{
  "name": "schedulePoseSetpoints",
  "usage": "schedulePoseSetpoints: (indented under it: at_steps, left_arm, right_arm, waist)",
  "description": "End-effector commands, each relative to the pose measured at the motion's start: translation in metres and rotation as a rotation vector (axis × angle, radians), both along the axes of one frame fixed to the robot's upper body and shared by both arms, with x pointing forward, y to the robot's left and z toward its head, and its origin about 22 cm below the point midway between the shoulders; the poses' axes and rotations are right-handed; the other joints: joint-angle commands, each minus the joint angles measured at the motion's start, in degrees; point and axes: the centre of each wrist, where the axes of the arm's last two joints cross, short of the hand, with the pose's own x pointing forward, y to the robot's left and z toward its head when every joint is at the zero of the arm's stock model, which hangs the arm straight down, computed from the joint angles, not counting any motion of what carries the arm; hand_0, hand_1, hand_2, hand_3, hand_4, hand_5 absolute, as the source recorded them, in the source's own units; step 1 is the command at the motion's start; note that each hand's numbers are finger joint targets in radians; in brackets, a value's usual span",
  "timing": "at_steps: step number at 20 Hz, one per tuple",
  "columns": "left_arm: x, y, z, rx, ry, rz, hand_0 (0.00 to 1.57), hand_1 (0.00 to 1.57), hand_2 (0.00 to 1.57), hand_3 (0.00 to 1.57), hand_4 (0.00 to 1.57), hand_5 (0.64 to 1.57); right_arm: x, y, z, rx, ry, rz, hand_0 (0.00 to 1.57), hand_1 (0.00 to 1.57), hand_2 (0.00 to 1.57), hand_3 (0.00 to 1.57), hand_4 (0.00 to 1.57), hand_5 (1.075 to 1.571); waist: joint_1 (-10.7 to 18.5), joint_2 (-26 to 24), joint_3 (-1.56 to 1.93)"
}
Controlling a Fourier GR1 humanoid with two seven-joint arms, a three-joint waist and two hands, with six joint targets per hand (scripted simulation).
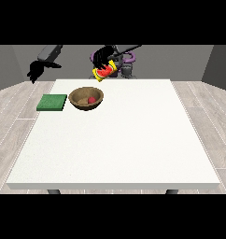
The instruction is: Pick the cup and pour the ball into the bowl, then pick the bowl and place it on the pad
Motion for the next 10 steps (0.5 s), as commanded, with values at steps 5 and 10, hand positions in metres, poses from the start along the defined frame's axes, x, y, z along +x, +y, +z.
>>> schedulePoseSetpoints:
  at_steps: [5, 10]
  left_arm:
    - [0.0, -0.003, 0.016, 0.057, -0.053, -0.025, 1.51, 1.51, 1.57, 1.57, 1.21, 1.459]
    - [0.01, 0.037, 0.031, -0.431, 0.061, 0.012, 0.0, 0.0, 1.57, 1.57, 1.27, 1.452]
  right_arm:
    - [-0.006, -0.007, -0.004, 0.034, 0.004, 0.0, 0.0, 0.0, 0.0, 0.0, 0.2, 1.546]
    - [-0.011, -0.009, -0.011, 0.058, 0.101, -0.02, 0.0, 0.0, 0.0, 0.0, 0.48, 1.561]
  waist:
    - [1.1, 1.9, -0.01]
    - [6.2, 0.9, -0.23]
